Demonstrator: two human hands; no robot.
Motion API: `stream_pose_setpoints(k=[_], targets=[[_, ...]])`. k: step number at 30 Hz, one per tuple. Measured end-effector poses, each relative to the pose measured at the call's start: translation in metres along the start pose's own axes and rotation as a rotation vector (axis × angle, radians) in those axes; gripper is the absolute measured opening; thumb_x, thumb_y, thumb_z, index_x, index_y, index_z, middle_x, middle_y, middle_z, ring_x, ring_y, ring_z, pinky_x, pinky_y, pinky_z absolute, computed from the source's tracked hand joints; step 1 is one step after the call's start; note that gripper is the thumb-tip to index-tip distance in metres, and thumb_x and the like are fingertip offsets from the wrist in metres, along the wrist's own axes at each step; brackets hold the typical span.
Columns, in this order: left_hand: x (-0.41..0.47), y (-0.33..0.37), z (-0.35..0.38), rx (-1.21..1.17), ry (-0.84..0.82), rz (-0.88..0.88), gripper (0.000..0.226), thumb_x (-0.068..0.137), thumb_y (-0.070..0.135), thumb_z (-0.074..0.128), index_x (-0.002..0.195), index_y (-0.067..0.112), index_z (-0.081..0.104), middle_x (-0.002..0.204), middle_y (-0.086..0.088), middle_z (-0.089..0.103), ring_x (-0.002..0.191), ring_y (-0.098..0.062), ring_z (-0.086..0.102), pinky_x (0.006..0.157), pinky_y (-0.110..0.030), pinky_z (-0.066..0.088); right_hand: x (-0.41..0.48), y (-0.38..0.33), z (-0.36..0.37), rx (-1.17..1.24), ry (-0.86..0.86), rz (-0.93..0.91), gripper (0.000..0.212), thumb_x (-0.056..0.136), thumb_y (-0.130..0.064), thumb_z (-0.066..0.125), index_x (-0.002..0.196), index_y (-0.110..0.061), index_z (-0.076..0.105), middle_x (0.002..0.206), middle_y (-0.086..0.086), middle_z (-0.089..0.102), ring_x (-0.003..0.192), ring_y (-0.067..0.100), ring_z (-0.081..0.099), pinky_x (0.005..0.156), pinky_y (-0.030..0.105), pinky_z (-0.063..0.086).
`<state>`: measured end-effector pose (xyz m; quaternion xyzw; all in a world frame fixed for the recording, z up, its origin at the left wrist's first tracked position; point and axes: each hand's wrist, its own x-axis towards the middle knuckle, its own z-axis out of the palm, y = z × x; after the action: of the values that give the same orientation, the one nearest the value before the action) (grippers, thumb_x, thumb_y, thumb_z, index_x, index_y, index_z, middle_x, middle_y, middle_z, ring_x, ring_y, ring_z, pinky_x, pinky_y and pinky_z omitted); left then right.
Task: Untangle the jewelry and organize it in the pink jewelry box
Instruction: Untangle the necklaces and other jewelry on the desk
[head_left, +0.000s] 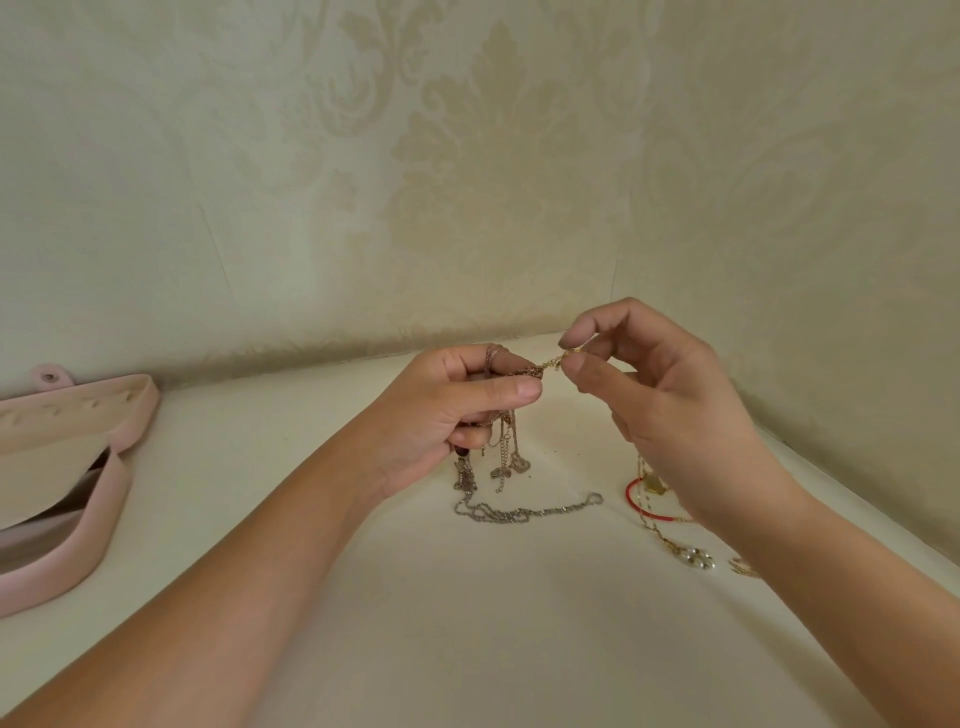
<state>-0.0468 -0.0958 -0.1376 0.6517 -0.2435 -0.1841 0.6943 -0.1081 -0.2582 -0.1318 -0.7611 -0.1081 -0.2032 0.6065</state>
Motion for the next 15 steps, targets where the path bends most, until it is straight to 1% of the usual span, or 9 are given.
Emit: stream_pose_setpoints(k=[4,6,8,9,11,12,13,14,15], targets=[[0.001,0.000,-0.002,-0.016,-0.004,0.019,0.015,0.068,0.010,0.075,0.063,0.023,0.070,0.056,0.010,0.049,0.044,-0.001,0.028,0.038,-0.011,0.024,0.002,0.000,-0.004,-0.029,-0.058,-0.029,0.014,0.085,-0.011,0.065,0.079,-0.023,0.064,0.070,-0.010,0.059,0.046,0.010,0.032,0.045,0.013,0.027],[0.001,0.000,-0.003,-0.020,-0.011,0.026,0.017,0.071,0.008,0.074,0.065,0.024,0.071,0.055,0.011,0.047,0.045,-0.001,0.028,0.038,-0.011,0.023,0.001,-0.004,-0.005,-0.107,-0.084,-0.023,0.012,0.084,-0.011,0.067,0.078,-0.021,0.067,0.064,-0.015,0.059,0.045,0.006,0.032,0.045,0.009,0.026],[0.001,0.001,-0.003,-0.031,-0.008,0.026,0.014,0.068,0.010,0.070,0.064,0.024,0.070,0.054,0.012,0.048,0.044,-0.001,0.029,0.038,-0.011,0.023,-0.001,-0.006,-0.006,-0.209,-0.092,-0.007,0.010,0.083,-0.013,0.068,0.079,-0.021,0.070,0.047,-0.020,0.049,0.040,0.006,0.027,0.040,0.008,0.023],[0.001,0.001,-0.003,-0.035,-0.007,0.025,0.014,0.066,0.010,0.068,0.064,0.024,0.071,0.053,0.013,0.049,0.044,-0.001,0.030,0.038,-0.011,0.023,-0.001,-0.007,-0.007,-0.234,-0.090,0.001,0.008,0.083,-0.015,0.069,0.080,-0.022,0.071,0.040,-0.017,0.041,0.040,0.007,0.025,0.040,0.009,0.022],[0.001,0.002,-0.003,-0.033,-0.009,0.027,0.015,0.066,0.010,0.067,0.064,0.024,0.071,0.053,0.013,0.050,0.044,-0.001,0.030,0.038,-0.011,0.023,-0.003,-0.010,-0.008,-0.225,-0.088,0.015,0.004,0.080,-0.023,0.072,0.080,-0.026,0.074,0.041,-0.011,0.027,0.040,0.008,0.020,0.039,0.013,0.020],[0.001,0.002,-0.003,-0.035,-0.010,0.028,0.015,0.066,0.009,0.069,0.065,0.024,0.071,0.054,0.013,0.051,0.044,-0.001,0.029,0.038,-0.011,0.023,-0.003,-0.012,-0.009,-0.209,-0.097,0.023,0.004,0.080,-0.027,0.071,0.080,-0.026,0.075,0.043,-0.010,0.024,0.039,0.008,0.019,0.038,0.014,0.020],[0.000,0.002,-0.003,-0.036,-0.009,0.030,0.016,0.067,0.006,0.071,0.066,0.023,0.070,0.054,0.013,0.051,0.045,-0.001,0.028,0.038,-0.011,0.022,-0.003,-0.014,-0.010,-0.182,-0.113,0.030,0.009,0.081,-0.029,0.069,0.080,-0.024,0.076,0.042,-0.010,0.026,0.035,0.007,0.021,0.036,0.012,0.020],[0.000,0.002,-0.004,-0.032,-0.006,0.032,0.017,0.068,0.005,0.072,0.069,0.022,0.069,0.054,0.013,0.051,0.045,-0.002,0.028,0.038,-0.011,0.022,-0.002,-0.015,-0.010,-0.155,-0.130,0.040,0.014,0.084,-0.027,0.065,0.081,-0.018,0.076,0.038,-0.012,0.030,0.030,0.006,0.026,0.035,0.008,0.020],[0.000,0.002,-0.003,-0.025,-0.004,0.034,0.016,0.067,0.006,0.071,0.070,0.021,0.067,0.054,0.013,0.051,0.045,-0.002,0.027,0.039,-0.011,0.021,-0.001,-0.016,-0.011,-0.136,-0.143,0.055,0.018,0.088,-0.024,0.061,0.083,-0.012,0.074,0.033,-0.013,0.035,0.028,0.003,0.035,0.033,0.007,0.025]])
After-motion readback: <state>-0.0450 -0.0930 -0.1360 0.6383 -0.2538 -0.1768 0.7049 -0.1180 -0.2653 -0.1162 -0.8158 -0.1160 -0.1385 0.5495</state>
